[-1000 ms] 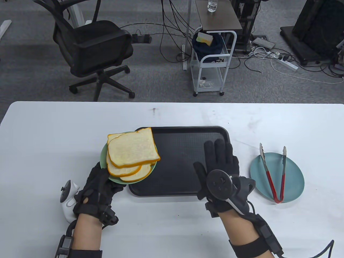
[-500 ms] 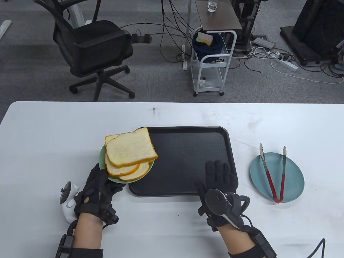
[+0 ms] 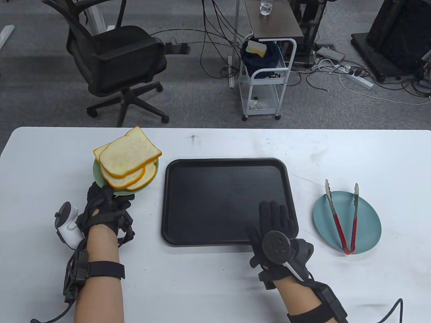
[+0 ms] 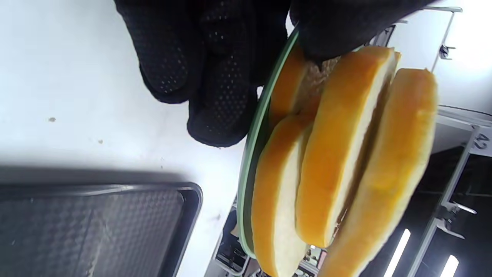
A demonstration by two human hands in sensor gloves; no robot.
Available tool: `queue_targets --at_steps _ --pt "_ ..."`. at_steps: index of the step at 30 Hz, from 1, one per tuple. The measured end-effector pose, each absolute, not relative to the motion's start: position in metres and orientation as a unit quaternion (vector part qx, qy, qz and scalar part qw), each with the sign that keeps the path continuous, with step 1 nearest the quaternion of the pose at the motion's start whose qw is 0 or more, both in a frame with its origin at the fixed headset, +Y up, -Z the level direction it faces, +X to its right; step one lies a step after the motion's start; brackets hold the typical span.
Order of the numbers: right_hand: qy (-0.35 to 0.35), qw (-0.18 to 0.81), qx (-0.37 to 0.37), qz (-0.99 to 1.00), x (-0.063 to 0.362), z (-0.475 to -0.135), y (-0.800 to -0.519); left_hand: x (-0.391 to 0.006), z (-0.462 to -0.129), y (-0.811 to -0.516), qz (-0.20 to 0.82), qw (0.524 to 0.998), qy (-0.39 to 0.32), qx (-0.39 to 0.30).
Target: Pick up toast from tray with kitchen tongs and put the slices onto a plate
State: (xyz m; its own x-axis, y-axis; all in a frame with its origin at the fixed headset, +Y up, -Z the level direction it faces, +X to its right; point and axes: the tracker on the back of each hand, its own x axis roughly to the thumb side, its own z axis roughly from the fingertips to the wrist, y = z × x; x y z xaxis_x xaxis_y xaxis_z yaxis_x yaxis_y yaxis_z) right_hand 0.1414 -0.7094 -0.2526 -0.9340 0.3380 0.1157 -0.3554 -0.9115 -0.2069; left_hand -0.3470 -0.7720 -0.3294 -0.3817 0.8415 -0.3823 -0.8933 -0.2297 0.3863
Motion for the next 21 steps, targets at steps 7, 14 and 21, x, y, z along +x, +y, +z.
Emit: queue_targets --at_steps 7,14,21 --pt "-0.086 0.188 0.042 0.978 0.139 -0.255 -0.714 -0.357 -0.34 -0.81 0.764 0.551 0.329 -0.069" --pt "-0.086 0.182 0.045 0.978 0.136 -0.256 -0.716 -0.364 -0.341 -0.835 0.731 0.563 0.377 -0.079" --pt "-0.086 0.182 0.039 0.979 0.137 -0.257 -0.715 -0.361 -0.341 -0.838 0.725 0.571 0.377 -0.084"
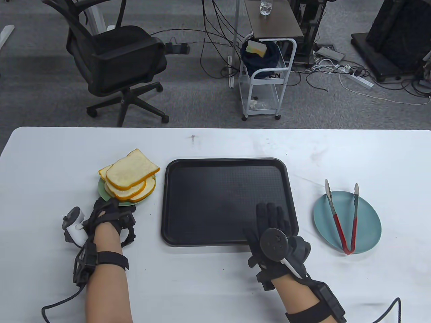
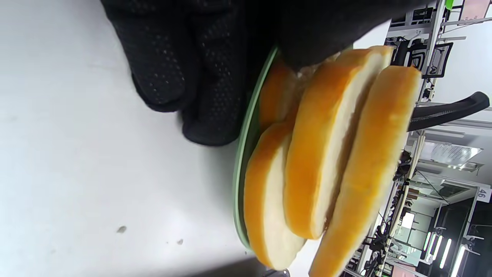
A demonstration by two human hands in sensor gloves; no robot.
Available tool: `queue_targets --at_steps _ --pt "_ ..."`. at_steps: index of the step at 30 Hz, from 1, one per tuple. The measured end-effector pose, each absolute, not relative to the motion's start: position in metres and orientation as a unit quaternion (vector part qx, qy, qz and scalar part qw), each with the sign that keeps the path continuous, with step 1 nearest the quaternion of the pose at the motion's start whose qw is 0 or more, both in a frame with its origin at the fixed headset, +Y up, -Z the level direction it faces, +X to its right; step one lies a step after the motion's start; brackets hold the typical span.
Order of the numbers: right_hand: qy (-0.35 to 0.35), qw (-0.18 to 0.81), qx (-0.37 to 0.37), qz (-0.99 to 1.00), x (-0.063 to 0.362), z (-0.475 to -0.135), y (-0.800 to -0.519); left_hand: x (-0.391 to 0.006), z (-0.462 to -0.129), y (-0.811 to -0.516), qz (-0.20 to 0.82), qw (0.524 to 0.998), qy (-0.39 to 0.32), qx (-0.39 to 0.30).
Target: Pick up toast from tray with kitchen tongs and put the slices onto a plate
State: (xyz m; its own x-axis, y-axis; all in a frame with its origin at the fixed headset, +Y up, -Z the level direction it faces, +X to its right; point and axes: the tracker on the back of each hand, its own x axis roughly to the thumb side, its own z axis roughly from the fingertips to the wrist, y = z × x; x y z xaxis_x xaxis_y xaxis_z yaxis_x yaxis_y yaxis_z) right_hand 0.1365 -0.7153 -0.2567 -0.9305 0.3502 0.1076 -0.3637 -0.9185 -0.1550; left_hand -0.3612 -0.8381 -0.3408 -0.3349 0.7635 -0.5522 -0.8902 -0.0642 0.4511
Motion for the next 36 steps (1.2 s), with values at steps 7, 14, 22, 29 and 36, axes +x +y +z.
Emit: queue_targets --at_steps 7,14,22,29,36 --pt "-0.091 0.193 0.029 0.977 0.144 -0.257 -0.715 -0.352 -0.317 -0.818 0.723 0.583 0.361 -0.087" --pt "-0.098 0.204 0.008 0.974 0.156 -0.261 -0.715 -0.318 -0.296 -0.733 0.658 0.709 0.252 -0.034" --pt "-0.111 0.22 -0.015 0.969 0.171 -0.262 -0.713 -0.193 -0.243 -0.599 0.349 0.923 0.052 0.154" --pt "-0.115 0.22 -0.015 0.969 0.172 -0.261 -0.714 -0.111 -0.22 -0.626 0.222 0.958 -0.009 0.179" --pt "-0.115 0.211 0.004 0.971 0.163 -0.257 -0.715 -0.086 -0.232 -0.69 0.072 0.988 -0.018 0.137"
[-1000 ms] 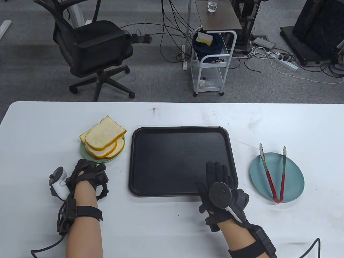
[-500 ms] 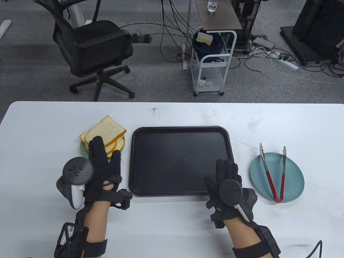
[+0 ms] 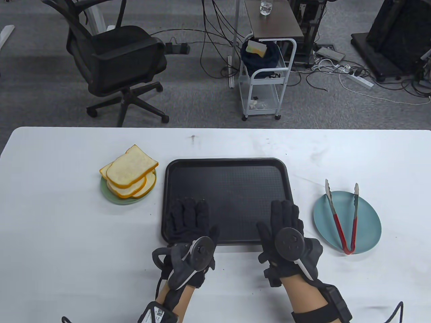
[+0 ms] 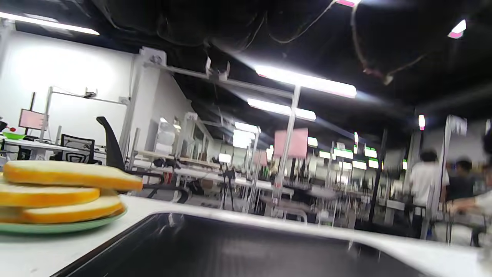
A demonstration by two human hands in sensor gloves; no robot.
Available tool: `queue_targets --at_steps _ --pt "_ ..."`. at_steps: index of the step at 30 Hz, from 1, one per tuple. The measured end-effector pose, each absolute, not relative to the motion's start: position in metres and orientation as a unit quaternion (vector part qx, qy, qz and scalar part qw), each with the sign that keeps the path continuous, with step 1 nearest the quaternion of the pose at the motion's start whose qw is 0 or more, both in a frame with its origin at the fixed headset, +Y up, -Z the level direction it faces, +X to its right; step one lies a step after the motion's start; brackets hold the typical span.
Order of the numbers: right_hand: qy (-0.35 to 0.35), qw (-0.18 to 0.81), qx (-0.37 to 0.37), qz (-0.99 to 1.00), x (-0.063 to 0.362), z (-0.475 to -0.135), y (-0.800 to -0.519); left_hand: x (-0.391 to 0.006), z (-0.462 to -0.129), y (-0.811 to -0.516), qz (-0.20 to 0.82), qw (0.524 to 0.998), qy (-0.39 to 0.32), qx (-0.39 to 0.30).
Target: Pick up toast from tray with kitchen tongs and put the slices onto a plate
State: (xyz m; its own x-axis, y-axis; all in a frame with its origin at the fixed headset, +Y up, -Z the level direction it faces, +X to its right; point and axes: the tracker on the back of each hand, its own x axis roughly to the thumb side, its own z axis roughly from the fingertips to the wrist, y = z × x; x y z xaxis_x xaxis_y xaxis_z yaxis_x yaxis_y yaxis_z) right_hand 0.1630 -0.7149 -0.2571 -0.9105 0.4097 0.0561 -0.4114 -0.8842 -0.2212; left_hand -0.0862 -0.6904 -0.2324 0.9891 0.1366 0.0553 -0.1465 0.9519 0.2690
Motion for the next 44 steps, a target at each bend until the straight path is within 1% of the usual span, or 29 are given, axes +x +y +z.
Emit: queue_targets --at_steps 1,2,4,9,33,44 --pt "-0.114 0.21 0.006 0.971 0.162 -0.256 -0.716 -0.087 -0.231 -0.694 0.07 0.988 -0.02 0.139" --pt "-0.113 0.209 0.008 0.971 0.161 -0.257 -0.717 -0.088 -0.231 -0.693 0.068 0.986 -0.014 0.15" --pt "-0.111 0.21 0.012 0.971 0.16 -0.257 -0.718 -0.089 -0.228 -0.692 0.085 0.984 -0.013 0.155" --pt "-0.106 0.214 0.013 0.971 0.16 -0.258 -0.72 -0.091 -0.226 -0.689 0.083 0.982 -0.011 0.167" --pt "-0.096 0.205 0.021 0.974 0.154 -0.261 -0.724 -0.105 -0.229 -0.696 0.101 0.984 -0.004 0.147" --pt "-0.089 0.198 0.032 0.976 0.149 -0.26 -0.726 -0.104 -0.23 -0.697 0.103 0.985 -0.008 0.136"
